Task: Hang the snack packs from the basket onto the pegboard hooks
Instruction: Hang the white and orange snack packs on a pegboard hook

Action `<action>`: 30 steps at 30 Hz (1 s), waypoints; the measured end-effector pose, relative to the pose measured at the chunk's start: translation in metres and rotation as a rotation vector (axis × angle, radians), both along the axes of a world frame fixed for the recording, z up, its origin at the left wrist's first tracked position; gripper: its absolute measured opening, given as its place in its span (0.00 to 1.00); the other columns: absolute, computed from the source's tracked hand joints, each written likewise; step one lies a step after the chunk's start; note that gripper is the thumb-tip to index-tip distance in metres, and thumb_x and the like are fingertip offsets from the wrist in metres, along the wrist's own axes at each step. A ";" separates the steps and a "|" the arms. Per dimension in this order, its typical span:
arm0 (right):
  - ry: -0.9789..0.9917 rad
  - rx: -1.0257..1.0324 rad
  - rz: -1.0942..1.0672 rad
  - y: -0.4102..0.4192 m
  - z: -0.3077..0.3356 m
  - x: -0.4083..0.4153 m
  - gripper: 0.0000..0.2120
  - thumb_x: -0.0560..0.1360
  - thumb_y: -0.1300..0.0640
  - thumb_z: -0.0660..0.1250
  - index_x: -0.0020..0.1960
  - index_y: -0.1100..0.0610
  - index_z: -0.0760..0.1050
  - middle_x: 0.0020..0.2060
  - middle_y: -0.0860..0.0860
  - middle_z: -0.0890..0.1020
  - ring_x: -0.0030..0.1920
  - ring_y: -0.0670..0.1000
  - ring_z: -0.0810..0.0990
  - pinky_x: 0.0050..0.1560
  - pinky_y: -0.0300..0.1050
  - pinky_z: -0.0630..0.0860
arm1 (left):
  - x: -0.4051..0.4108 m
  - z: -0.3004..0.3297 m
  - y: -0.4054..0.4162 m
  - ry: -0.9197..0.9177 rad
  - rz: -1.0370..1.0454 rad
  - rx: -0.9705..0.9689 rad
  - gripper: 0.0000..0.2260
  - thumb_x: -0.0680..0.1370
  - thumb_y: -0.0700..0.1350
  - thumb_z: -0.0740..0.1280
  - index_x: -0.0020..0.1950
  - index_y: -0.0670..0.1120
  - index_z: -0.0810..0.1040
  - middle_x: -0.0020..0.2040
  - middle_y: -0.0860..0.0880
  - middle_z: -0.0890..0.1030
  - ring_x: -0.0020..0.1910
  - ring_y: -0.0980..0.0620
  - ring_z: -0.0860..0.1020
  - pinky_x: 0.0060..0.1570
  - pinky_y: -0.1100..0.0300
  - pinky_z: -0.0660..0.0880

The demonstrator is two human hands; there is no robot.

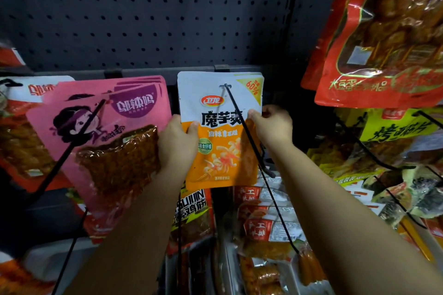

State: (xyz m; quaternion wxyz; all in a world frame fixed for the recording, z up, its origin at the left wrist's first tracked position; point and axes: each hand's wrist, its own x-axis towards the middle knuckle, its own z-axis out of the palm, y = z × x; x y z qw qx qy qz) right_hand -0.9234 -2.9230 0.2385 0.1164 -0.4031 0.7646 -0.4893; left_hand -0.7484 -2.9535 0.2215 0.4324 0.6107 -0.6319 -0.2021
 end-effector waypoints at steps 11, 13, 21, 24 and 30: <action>-0.305 -0.083 0.176 0.036 -0.062 0.005 0.07 0.75 0.57 0.69 0.43 0.60 0.74 0.32 0.52 0.75 0.36 0.52 0.75 0.38 0.44 0.72 | 0.020 -0.041 0.027 0.133 -0.142 -0.002 0.07 0.77 0.43 0.67 0.44 0.39 0.76 0.33 0.48 0.76 0.31 0.50 0.72 0.30 0.61 0.66; -0.314 -0.054 0.190 0.044 -0.078 0.006 0.06 0.75 0.60 0.69 0.47 0.63 0.74 0.34 0.54 0.77 0.39 0.53 0.76 0.43 0.46 0.73 | 0.024 -0.060 0.033 0.124 -0.147 0.042 0.08 0.76 0.40 0.67 0.43 0.35 0.76 0.35 0.37 0.78 0.31 0.41 0.72 0.31 0.61 0.64; -0.233 0.076 0.097 0.065 -0.118 0.002 0.10 0.76 0.58 0.68 0.52 0.65 0.78 0.40 0.55 0.80 0.41 0.52 0.77 0.41 0.41 0.68 | 0.039 -0.110 0.057 0.026 -0.074 0.169 0.03 0.74 0.36 0.69 0.44 0.36 0.79 0.43 0.37 0.82 0.42 0.45 0.79 0.40 0.59 0.68; -0.273 0.049 0.078 0.085 -0.121 0.003 0.08 0.76 0.59 0.68 0.52 0.63 0.77 0.33 0.49 0.76 0.35 0.48 0.74 0.36 0.41 0.68 | 0.042 -0.112 0.075 -0.002 -0.039 0.124 0.02 0.75 0.38 0.69 0.43 0.42 0.77 0.43 0.43 0.81 0.41 0.49 0.75 0.39 0.61 0.66; -0.488 -0.032 0.135 0.172 -0.126 -0.005 0.06 0.74 0.63 0.68 0.42 0.53 0.78 0.36 0.53 0.79 0.36 0.47 0.77 0.38 0.39 0.75 | 0.009 -0.102 0.143 0.087 -0.350 0.161 0.04 0.77 0.41 0.66 0.44 0.50 0.75 0.38 0.58 0.77 0.38 0.63 0.75 0.37 0.71 0.70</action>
